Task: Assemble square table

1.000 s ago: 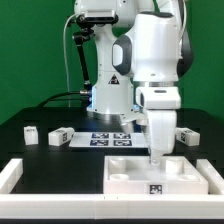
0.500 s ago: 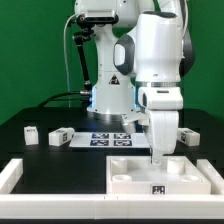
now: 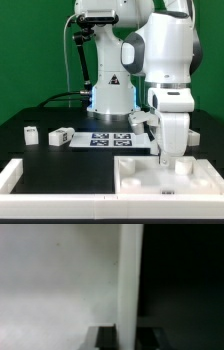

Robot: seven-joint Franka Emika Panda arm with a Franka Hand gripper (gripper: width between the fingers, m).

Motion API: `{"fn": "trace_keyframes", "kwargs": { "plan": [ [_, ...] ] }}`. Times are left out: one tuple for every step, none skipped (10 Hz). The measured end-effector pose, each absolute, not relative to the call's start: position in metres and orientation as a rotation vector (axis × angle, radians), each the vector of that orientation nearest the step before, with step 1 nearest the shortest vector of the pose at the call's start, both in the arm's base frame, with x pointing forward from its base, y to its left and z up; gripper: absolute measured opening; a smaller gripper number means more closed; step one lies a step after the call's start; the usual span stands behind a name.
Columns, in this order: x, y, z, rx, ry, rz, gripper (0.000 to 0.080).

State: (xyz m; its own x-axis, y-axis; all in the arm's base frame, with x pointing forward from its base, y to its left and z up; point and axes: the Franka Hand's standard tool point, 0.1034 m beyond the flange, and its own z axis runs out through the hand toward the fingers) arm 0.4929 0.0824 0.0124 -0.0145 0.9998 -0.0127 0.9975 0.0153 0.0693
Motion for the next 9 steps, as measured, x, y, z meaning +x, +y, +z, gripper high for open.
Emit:
{"fn": "trace_keyframes", "kwargs": {
  "plan": [
    [0.4928,0.0822,0.0123,2.164,2.196,0.062,0.0265],
    [0.4927,0.0819,0.0122,2.165,2.196,0.061,0.0403],
    [0.4927,0.0817,0.0120,2.165,2.195,0.061,0.0403],
    [0.4927,0.0815,0.0120,2.166,2.195,0.061,0.0538],
    [0.4927,0.0813,0.0119,2.166,2.194,0.061,0.0630],
    [0.4927,0.0812,0.0119,2.166,2.194,0.061,0.0630],
    [0.4927,0.0811,0.0118,2.167,2.194,0.060,0.0646],
    [0.4927,0.0809,0.0118,2.167,2.194,0.060,0.0646],
    [0.4927,0.0808,0.0118,2.167,2.194,0.060,0.0646]
  ]
}}
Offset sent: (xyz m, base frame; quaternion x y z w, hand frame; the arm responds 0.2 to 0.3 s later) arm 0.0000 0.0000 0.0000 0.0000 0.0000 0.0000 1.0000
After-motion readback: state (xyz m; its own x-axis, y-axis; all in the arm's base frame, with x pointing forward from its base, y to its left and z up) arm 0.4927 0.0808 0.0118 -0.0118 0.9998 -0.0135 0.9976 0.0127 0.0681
